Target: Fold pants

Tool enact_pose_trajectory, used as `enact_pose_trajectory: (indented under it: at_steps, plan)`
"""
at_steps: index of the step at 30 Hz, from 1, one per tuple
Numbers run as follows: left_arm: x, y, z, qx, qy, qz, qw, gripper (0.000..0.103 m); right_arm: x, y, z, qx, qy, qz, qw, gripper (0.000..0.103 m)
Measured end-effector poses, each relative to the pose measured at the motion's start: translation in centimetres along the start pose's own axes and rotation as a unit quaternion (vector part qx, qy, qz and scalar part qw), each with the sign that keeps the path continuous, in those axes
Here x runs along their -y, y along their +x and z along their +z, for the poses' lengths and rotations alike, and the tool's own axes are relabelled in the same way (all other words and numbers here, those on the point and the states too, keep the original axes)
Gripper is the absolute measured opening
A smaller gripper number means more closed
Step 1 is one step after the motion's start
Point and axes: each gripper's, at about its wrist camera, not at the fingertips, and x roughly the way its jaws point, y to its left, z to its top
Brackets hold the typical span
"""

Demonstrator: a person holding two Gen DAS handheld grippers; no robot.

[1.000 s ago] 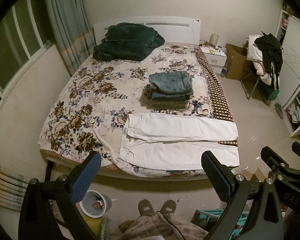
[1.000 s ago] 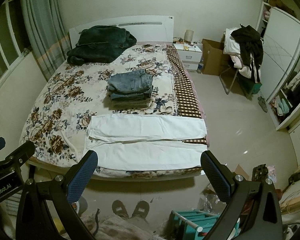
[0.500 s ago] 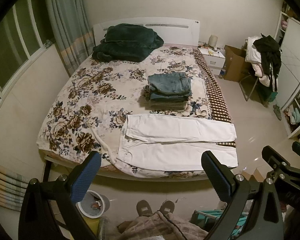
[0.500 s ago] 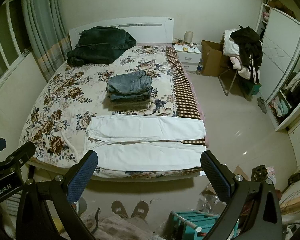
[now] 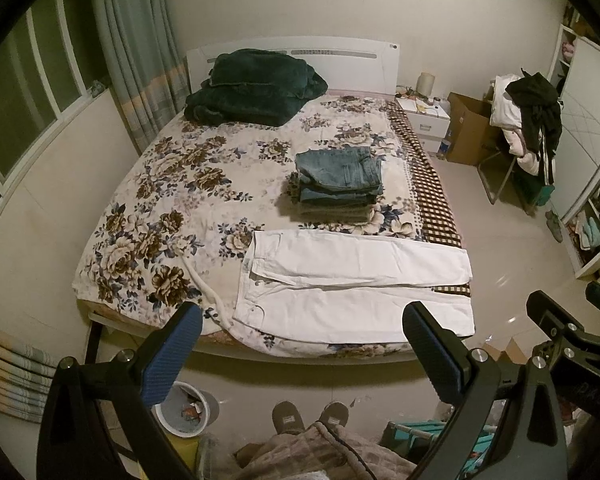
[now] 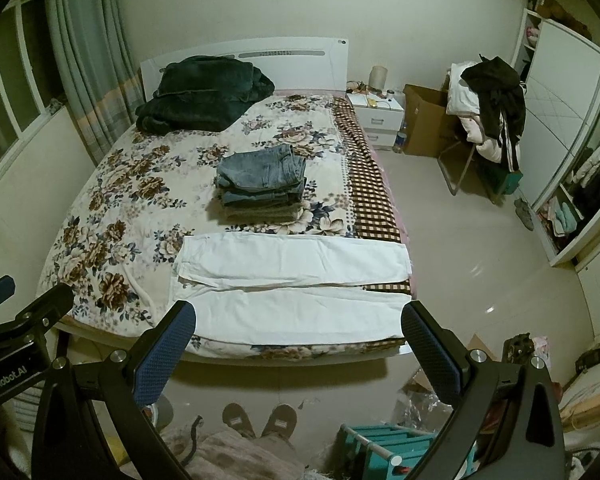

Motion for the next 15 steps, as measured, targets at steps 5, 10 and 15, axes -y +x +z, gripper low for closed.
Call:
enact_pose_trajectory:
  at_steps: [5, 10, 15]
  plan:
    - [-0.2, 0.0, -0.2, 0.000, -0.001, -0.001, 1.0000, 0.102, -0.2, 0.0, -0.2, -0.001, 0.000, 0.001, 1.000, 0.103]
    - [0.8, 0.1, -0.1, -0.003, -0.002, -0.001, 1.0000, 0.102, 0.1, -0.1, 0.3, -0.003, 0.000, 0.002, 1.000, 0.103]
    - [1.7, 0.5, 0.0, -0.005, -0.005, -0.001, 1.0000, 0.102, 0.6, 0.3, 0.3, -0.005, 0.001, 0.004, 1.000, 0.103]
